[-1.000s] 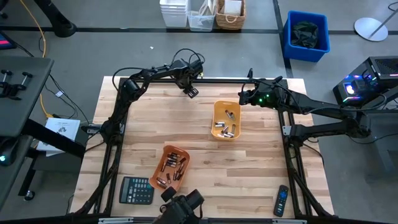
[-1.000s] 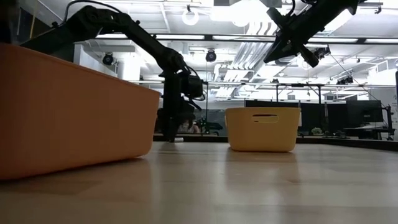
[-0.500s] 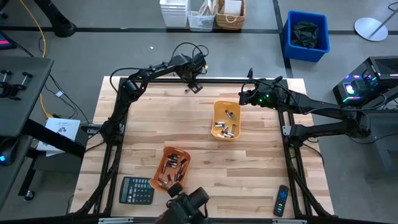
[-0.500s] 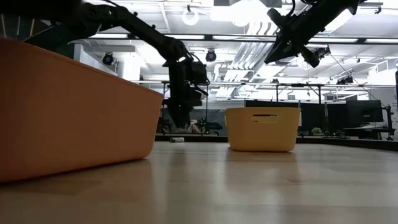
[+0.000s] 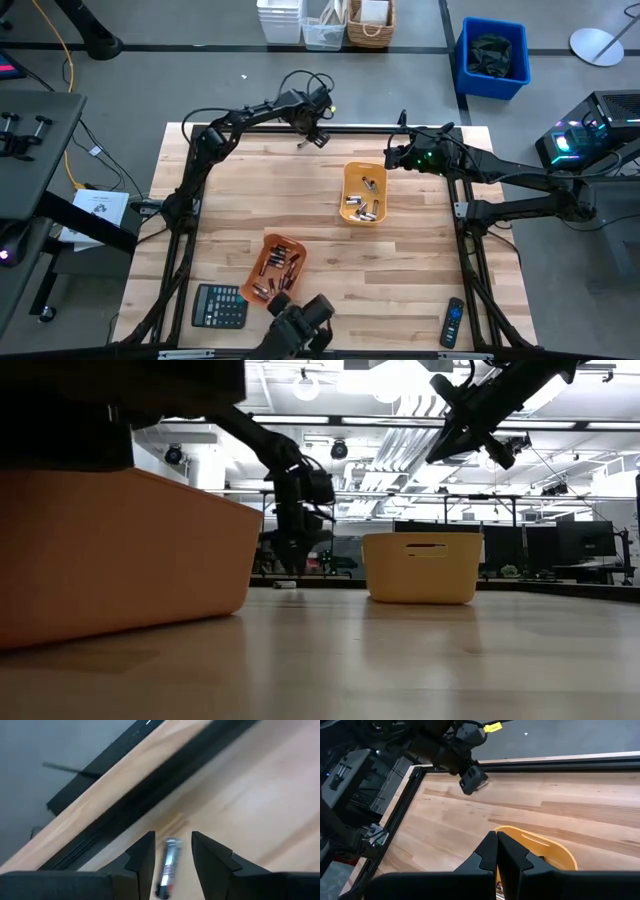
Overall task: Sort batteries
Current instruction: Put the silver battery into the yellow bin
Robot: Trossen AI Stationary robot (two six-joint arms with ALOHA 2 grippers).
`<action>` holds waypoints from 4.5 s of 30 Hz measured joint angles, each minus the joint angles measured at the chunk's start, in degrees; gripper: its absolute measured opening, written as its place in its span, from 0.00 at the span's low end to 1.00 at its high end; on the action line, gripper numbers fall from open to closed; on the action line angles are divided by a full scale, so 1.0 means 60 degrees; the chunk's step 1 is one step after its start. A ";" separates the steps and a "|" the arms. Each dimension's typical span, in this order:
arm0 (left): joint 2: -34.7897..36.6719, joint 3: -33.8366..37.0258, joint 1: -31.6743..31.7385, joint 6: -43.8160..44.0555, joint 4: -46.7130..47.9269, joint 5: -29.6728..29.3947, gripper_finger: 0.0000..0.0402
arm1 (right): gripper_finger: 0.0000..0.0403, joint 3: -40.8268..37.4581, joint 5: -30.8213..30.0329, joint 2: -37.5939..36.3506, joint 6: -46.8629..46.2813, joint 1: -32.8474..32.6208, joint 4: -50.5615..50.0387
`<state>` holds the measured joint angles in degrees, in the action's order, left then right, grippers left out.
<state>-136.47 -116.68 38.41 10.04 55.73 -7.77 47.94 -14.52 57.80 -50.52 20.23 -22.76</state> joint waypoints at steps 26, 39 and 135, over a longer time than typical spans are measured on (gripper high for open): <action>-0.0159 0.0112 -0.0098 -0.0787 0.0736 -0.0324 0.29 | 0.00 0.0000 0.0015 0.0000 0.0106 0.0000 -0.0095; -0.0155 0.0257 -0.0367 -0.2579 0.1690 0.0038 0.29 | 0.00 -0.0001 0.0026 -0.0002 0.0194 0.0000 -0.0121; 0.3351 0.6917 0.0929 -0.1195 -0.9482 -0.0654 0.00 | 0.00 -0.0004 -0.0011 0.0000 -0.0597 0.0007 -0.0303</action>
<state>-116.37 -75.18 43.99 2.87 -1.16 -11.70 47.92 -14.59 57.80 -54.11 20.27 -24.58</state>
